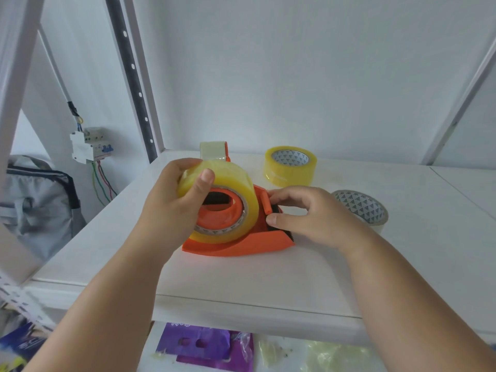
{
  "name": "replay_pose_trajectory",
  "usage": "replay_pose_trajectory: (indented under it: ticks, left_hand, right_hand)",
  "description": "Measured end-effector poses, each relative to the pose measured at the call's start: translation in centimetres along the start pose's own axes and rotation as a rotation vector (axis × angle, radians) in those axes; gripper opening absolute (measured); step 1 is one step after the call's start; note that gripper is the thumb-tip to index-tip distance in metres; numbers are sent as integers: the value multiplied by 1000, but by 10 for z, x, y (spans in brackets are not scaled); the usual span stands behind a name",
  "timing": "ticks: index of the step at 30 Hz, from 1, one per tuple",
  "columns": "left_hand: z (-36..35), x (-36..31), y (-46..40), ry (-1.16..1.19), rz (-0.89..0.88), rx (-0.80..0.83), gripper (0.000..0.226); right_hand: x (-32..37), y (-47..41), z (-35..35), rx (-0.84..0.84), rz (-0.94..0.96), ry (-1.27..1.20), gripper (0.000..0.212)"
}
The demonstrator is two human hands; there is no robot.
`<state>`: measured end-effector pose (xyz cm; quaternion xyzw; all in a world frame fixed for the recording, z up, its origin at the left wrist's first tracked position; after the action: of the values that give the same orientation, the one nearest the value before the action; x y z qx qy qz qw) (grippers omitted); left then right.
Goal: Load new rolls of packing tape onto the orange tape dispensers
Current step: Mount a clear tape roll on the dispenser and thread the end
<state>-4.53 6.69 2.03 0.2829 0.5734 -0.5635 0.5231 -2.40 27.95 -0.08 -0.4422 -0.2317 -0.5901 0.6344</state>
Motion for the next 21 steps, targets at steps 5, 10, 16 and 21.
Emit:
replay_pose_trajectory:
  ticks: [5, 10, 16, 21]
  left_hand:
    - [-2, 2, 1, 63, 52, 12, 35]
    - [-5, -2, 1, 16, 25, 28, 31]
    - [-4, -16, 3, -113, -39, 26, 34]
    - [-7, -36, 2, -282, -127, 51, 28]
  right_hand:
    - [0, 0, 1, -23, -23, -40, 21]
    - [3, 3, 4, -98, -8, -40, 15]
    - [16, 7, -1, -131, 95, 92, 17]
    - [19, 9, -1, -157, 118, 76, 19]
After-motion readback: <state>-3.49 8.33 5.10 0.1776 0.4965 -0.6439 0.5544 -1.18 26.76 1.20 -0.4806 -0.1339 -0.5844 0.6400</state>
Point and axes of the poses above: each hand's wrist, its own y-axis away from the middle knuckle, its own z-axis out of the back of the hand, x = y × z, the point moved 8 cm from there along -y, towards the middle knuckle, and after that the axes turned 14 degrees about -x, right-handed, at the moved point
